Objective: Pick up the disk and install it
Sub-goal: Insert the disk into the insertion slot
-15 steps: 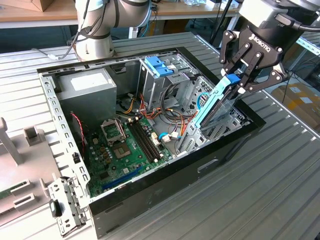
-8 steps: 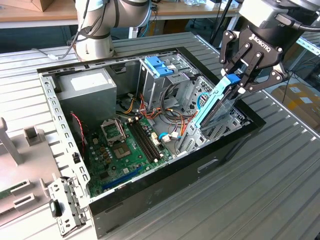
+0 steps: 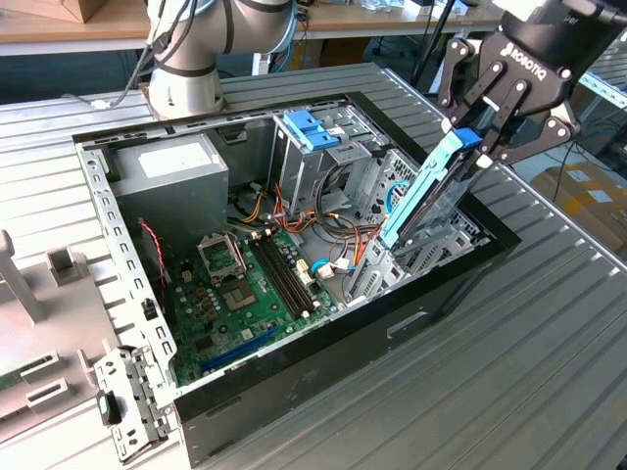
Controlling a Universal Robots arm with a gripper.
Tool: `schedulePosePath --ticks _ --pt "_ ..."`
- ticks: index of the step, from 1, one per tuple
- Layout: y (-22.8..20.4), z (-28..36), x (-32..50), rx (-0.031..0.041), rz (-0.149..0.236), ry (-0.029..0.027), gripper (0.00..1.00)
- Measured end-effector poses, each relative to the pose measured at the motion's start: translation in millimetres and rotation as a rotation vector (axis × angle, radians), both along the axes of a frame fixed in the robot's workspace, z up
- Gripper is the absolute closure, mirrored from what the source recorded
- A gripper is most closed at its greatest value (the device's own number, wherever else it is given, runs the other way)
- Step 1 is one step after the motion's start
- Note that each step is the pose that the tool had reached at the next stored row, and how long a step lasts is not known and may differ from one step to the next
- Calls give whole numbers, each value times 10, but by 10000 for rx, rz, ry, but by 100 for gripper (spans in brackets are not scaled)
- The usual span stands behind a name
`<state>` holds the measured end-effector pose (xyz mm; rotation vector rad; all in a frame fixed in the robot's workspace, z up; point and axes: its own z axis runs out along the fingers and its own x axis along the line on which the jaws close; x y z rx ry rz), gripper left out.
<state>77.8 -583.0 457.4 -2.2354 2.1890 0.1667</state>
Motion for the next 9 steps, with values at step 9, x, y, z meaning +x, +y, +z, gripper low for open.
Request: schedulePosePath --ticks 9 --pt "5 124 0 -1 1 0 64"
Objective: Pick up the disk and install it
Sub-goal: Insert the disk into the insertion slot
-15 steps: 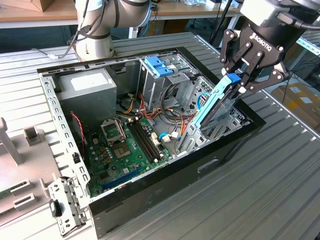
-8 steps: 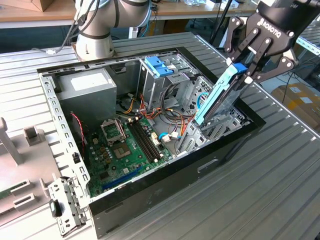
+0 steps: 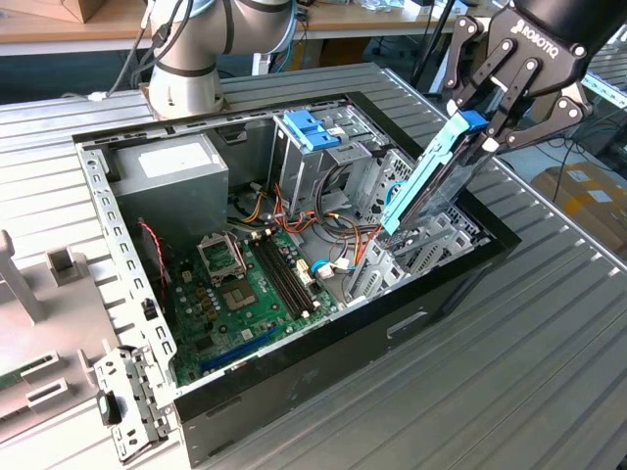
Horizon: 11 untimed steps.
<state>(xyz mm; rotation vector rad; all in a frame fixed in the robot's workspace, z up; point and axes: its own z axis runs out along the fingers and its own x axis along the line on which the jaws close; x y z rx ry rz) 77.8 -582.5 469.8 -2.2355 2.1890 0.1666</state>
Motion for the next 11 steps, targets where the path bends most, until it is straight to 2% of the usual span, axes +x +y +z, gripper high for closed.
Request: schedulePosePath --ticks 3,7,11 --pt "-18 -12 -1 2 -58 0 64" --pt "-22 -24 1 -2 -490 0 64" --pt "-37 -29 0 -1 -539 0 64"
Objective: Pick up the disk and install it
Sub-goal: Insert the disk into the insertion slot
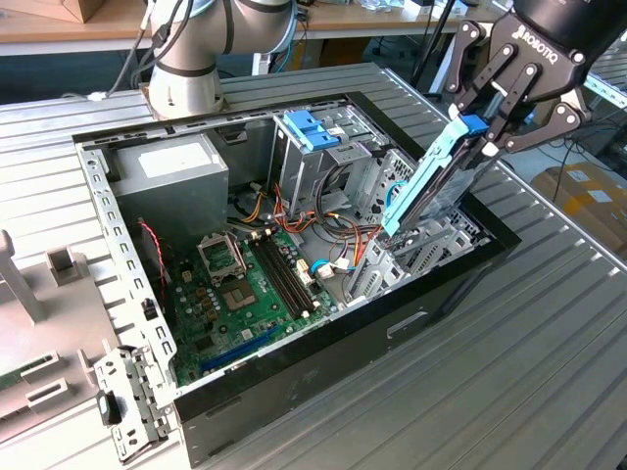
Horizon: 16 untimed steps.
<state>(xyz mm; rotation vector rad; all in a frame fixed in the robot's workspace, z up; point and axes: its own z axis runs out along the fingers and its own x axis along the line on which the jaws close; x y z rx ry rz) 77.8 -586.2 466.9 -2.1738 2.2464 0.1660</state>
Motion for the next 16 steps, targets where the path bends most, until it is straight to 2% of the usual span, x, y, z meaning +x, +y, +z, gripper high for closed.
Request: schedulePosePath --ticks 3,6,16 --pt "-14 -17 1 0 -1 0 64" --pt "-15 -66 1 1 -32 0 64" --pt "-25 -144 1 0 -194 0 64"
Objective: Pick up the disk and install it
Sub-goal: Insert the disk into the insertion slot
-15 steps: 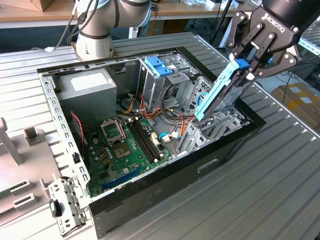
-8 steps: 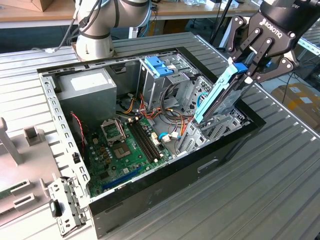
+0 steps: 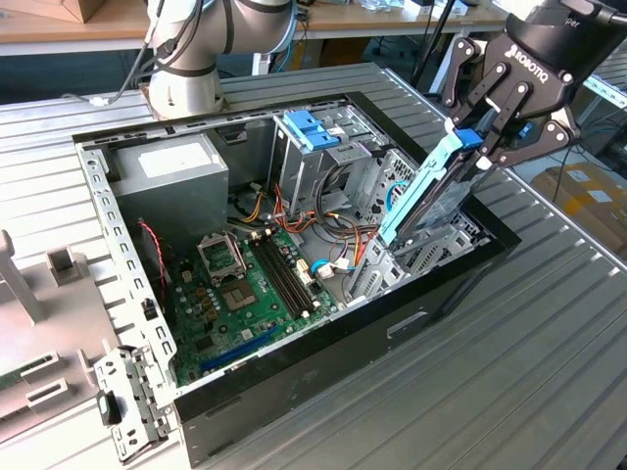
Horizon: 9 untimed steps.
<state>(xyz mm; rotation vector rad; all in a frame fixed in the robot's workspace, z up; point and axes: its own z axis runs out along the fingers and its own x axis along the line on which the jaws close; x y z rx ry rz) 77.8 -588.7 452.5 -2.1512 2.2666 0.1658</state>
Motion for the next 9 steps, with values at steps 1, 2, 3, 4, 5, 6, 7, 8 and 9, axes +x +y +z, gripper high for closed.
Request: schedulePosePath --ticks 1,2,3,4,5,6,7,8,9 --pt "-5 -11 0 0 0 0 64" --pt "-9 -19 0 -1 0 0 64" --pt "-12 -24 0 -1 0 0 64" --pt "-16 -31 0 -1 0 0 64" --pt "-20 -37 0 -1 0 0 64" --pt "-27 -45 0 1 0 0 64" --pt "-39 -55 0 0 1 0 64" --pt "-47 -63 0 3 1 0 64" --pt "-54 -69 0 2 0 0 64"
